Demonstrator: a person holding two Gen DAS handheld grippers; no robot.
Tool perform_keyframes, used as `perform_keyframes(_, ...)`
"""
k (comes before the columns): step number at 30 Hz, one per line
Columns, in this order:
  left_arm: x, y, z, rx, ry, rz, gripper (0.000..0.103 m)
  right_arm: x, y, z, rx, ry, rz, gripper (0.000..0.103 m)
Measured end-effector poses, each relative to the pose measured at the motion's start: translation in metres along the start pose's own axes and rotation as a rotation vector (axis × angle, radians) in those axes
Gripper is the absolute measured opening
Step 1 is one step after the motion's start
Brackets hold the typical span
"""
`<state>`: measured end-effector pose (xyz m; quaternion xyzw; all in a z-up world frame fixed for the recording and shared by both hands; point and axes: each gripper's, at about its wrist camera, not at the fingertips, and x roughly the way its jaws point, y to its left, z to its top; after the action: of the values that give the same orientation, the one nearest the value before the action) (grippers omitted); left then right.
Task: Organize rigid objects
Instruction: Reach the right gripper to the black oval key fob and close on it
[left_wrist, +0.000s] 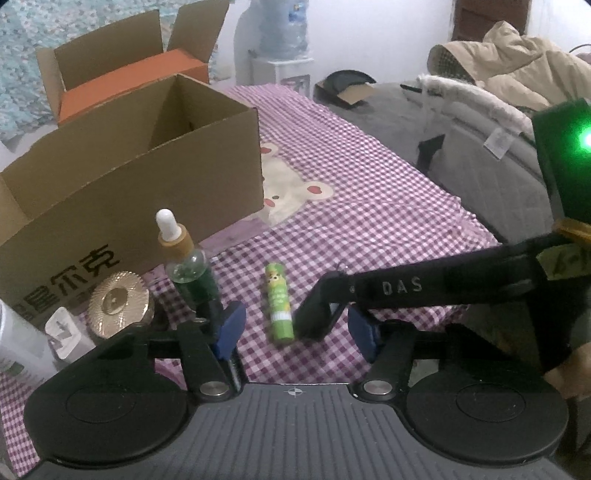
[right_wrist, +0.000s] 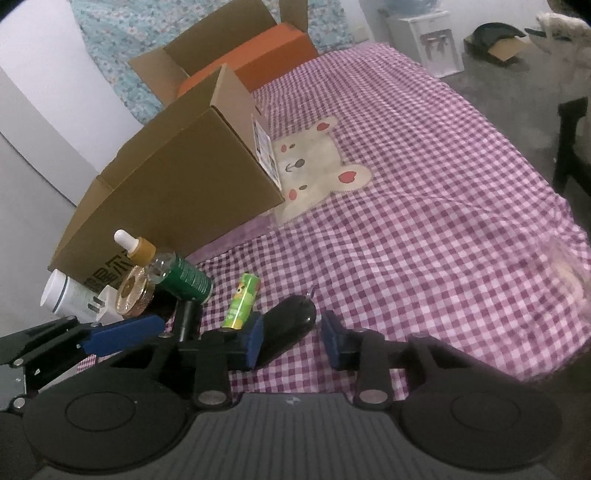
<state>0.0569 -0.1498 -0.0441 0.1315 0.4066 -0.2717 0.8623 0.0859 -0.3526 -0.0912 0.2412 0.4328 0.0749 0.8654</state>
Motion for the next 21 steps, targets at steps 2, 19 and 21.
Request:
perform_keyframes(2,0.002,-0.001,0.001,0.003,0.009,-0.01,0.06,0.003,0.0,0.003,-0.01,-0.002,0.006,0.032)
perform_keyframes(19,0.014,-0.02,0.001,0.072,0.054,-0.098,0.058,0.004,0.009,-0.003,-0.275,0.037,0.01,0.02)
perform_keyframes(21,0.016,-0.023,0.001,0.078,0.061,-0.112,0.056,0.0,0.002,-0.003,-0.25,0.045,0.015,0.019)
